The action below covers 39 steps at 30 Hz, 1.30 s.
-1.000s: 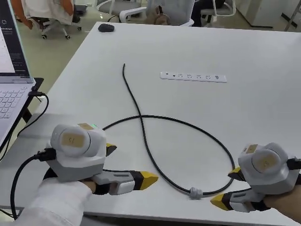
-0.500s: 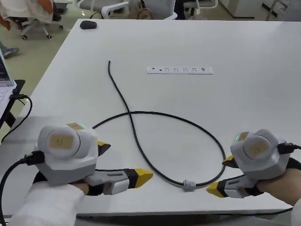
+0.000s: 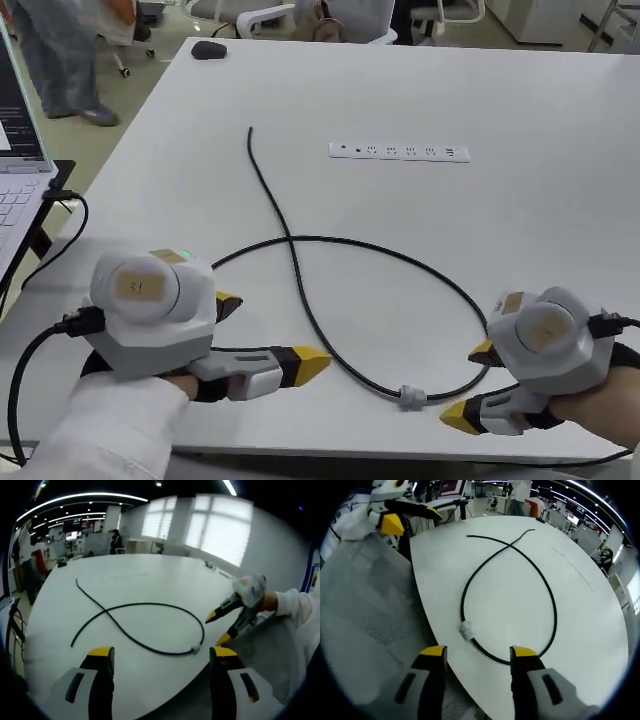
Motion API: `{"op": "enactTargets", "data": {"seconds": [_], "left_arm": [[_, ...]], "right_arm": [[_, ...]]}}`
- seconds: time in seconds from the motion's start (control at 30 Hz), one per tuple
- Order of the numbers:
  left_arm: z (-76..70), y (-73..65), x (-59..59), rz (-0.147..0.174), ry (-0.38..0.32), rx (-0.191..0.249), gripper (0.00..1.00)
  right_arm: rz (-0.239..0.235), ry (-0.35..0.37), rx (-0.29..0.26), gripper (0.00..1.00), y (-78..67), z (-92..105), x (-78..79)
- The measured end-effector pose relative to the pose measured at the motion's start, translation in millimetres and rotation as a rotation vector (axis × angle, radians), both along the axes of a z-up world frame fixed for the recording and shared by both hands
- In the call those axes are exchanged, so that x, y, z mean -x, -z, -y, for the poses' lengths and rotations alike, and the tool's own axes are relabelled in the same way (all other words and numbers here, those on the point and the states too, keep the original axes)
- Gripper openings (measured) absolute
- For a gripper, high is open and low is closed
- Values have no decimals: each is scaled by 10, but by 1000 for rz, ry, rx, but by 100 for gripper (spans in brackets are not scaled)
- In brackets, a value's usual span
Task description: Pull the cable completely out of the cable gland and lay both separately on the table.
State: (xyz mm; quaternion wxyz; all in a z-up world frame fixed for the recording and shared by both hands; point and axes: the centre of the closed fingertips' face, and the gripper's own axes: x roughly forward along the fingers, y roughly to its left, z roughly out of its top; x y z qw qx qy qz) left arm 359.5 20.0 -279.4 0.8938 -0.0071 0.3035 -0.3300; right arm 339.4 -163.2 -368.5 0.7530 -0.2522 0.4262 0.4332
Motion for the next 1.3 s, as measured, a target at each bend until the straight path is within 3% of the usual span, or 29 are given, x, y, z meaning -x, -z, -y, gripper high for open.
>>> {"op": "enactTargets", "data": {"seconds": [0.23, 0.67, 0.73, 0.9, 1.1, 1.3], "left_arm": [[28, -29, 5, 10, 12, 6, 78], [17, -86, -26, 16, -6, 54, 76], [20, -92, -29, 16, -10, 56, 75], [38, -78, -19, 32, 11, 11, 75], [31, -86, -23, 29, 8, 23, 75], [23, -81, -25, 17, 0, 42, 74]], "right_arm": [[-10, -109, 19, 48, 87, -50, -27], [-11, -180, -55, 37, 189, -236, -155], [-7, -224, -56, 34, 226, -278, -137], [-14, -298, -8, 31, 345, -279, -80], [-28, -302, -14, 22, 414, -282, -61], [-13, -377, -1, 13, 516, -305, -2]]}}
